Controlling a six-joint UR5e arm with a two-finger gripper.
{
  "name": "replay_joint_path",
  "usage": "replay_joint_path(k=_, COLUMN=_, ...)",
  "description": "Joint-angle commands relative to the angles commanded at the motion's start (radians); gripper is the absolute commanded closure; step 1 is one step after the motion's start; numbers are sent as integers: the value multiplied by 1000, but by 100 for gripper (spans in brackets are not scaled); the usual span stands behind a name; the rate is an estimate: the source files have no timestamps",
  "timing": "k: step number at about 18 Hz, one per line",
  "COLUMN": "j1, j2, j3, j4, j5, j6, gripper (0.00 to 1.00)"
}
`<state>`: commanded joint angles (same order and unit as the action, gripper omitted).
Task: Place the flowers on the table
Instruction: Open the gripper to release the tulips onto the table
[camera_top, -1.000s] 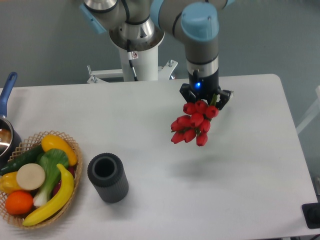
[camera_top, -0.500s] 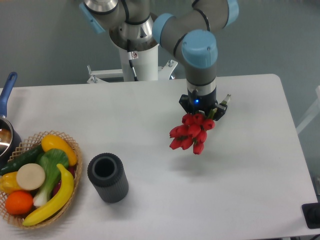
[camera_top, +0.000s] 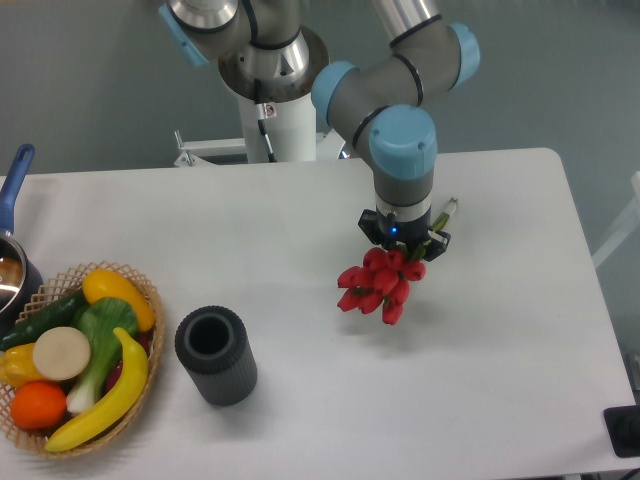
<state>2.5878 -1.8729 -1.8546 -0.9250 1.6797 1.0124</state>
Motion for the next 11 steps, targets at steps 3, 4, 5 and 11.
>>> replay_joint_path(k=3, j1=0, j2=-5, j3=14, j4=5, j5=-3, j6=5, gripper=2)
replay_joint_path(k=4, j1=0, j2=-3, j3=17, j4=11, j5=-3, j6=6, gripper=0)
replay_joint_path(k=5, j1=3, j2=-3, j3=17, j4=18, j5=-3, j6=6, gripper=0)
replay_joint_path(k=11, j1=57, j2=12, j3=32, j4=89, j5=-15, j6=102, gripper=0)
